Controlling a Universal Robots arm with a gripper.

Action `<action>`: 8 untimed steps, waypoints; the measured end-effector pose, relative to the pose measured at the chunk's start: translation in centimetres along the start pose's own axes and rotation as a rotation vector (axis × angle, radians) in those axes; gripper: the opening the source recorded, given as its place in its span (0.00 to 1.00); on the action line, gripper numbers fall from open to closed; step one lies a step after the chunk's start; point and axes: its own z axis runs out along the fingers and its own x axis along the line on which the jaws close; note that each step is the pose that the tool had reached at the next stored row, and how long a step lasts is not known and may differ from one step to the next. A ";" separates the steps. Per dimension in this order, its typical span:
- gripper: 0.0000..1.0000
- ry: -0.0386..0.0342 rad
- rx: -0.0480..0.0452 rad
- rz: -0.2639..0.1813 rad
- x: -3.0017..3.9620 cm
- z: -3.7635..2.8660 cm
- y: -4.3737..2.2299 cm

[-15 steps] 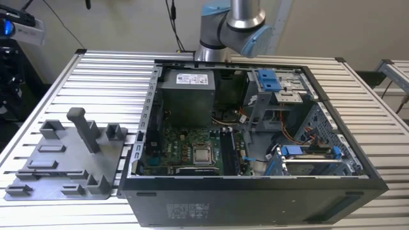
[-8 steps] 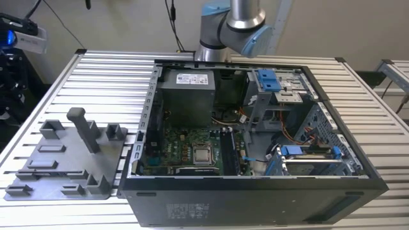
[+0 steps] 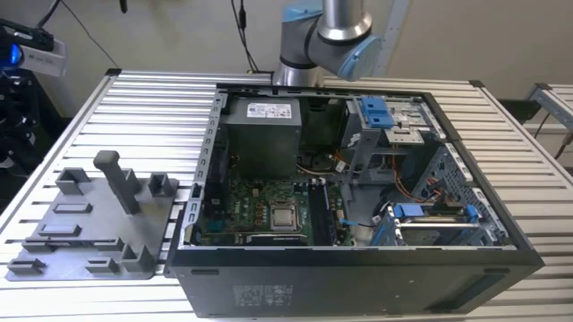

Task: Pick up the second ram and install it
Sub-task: 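Pick up the second ram and move it above second insertion slot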

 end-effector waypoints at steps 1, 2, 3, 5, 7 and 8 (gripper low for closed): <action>0.30 0.0001 0.0001 0.000 0.00 0.00 0.00; 0.30 0.0002 0.0001 0.000 0.00 0.00 0.00; 0.30 0.0004 0.0000 0.000 0.00 0.00 0.00; 0.30 0.0006 0.0002 0.000 0.00 0.01 0.00; 0.30 0.0007 0.0009 0.003 0.00 0.02 0.01; 0.30 0.0004 0.0015 0.007 0.00 0.07 0.01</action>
